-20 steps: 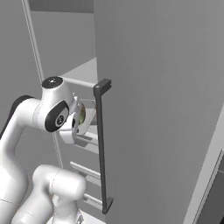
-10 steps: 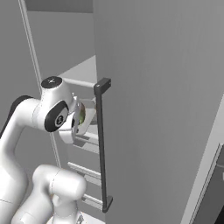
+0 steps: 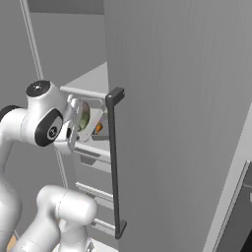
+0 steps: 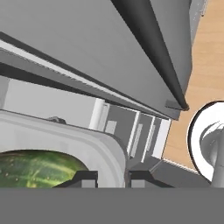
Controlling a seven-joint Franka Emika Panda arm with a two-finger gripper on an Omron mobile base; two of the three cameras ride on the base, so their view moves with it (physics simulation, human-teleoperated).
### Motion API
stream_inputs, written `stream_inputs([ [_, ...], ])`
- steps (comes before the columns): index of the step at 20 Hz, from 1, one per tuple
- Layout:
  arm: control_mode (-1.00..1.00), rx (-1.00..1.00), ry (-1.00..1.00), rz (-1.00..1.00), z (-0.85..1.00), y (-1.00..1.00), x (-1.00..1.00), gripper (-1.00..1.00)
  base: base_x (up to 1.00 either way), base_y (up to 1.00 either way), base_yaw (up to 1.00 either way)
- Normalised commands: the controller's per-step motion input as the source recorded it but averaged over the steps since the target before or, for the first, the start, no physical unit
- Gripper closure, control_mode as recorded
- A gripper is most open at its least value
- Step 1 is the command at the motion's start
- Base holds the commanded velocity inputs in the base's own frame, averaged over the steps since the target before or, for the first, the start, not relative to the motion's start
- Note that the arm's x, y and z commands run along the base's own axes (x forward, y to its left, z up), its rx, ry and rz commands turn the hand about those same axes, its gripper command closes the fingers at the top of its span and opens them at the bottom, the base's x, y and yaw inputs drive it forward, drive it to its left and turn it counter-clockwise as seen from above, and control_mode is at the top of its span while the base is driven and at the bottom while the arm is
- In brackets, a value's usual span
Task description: Take the meat container that has the chicken drumstick and place it on the second highest rack of the freezer. Then take the vegetable container that has the cucumber and corn and place it on the highest rack of the freezer.
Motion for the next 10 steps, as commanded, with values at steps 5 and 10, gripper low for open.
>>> stream_inputs([
  [5, -1.00, 0.00, -0.23, -0.08, 0.82, 0.05, -0.03, 1.00, 0.00, 0.00, 0.00],
  [10, -1.00, 0.01, -0.23, 0.00, 0.54, 0.00, 0.28, 1.00, 0.00, 0.00, 0.00],
])
